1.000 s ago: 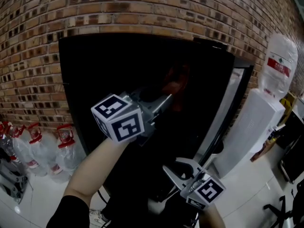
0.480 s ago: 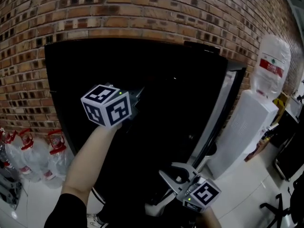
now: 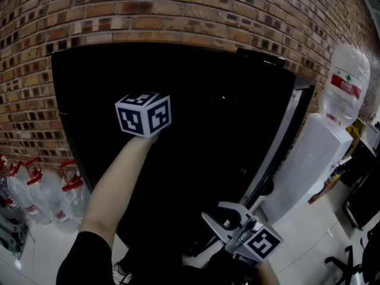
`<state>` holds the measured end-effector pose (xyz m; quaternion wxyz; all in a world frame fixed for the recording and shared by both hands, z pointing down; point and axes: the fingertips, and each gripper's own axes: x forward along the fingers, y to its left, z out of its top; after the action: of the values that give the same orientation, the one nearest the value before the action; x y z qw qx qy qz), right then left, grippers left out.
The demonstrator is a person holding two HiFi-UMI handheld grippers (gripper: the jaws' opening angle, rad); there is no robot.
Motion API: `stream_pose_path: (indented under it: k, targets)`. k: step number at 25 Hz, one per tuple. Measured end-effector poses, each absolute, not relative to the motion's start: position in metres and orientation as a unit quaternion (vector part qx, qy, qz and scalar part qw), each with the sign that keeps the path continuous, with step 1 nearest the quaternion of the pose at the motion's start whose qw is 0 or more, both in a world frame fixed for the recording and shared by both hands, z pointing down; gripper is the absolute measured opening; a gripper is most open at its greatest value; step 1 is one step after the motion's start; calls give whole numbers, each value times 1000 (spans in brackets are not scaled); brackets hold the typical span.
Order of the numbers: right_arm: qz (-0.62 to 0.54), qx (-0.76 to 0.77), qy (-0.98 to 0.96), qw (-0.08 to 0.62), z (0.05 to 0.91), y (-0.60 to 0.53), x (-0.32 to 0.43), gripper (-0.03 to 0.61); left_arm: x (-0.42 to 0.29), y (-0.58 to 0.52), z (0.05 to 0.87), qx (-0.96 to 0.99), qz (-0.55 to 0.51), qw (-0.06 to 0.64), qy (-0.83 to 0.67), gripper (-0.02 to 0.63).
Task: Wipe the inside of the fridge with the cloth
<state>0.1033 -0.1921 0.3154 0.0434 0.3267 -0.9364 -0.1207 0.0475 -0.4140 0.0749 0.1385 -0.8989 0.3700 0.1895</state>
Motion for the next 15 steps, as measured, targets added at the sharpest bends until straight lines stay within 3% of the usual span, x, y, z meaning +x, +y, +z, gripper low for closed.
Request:
stream_pose_path:
  k: [15]
  targets:
    - [-110,307,-945,38,318,-195,87,57,56,-500,86,-897,178,104,391,58]
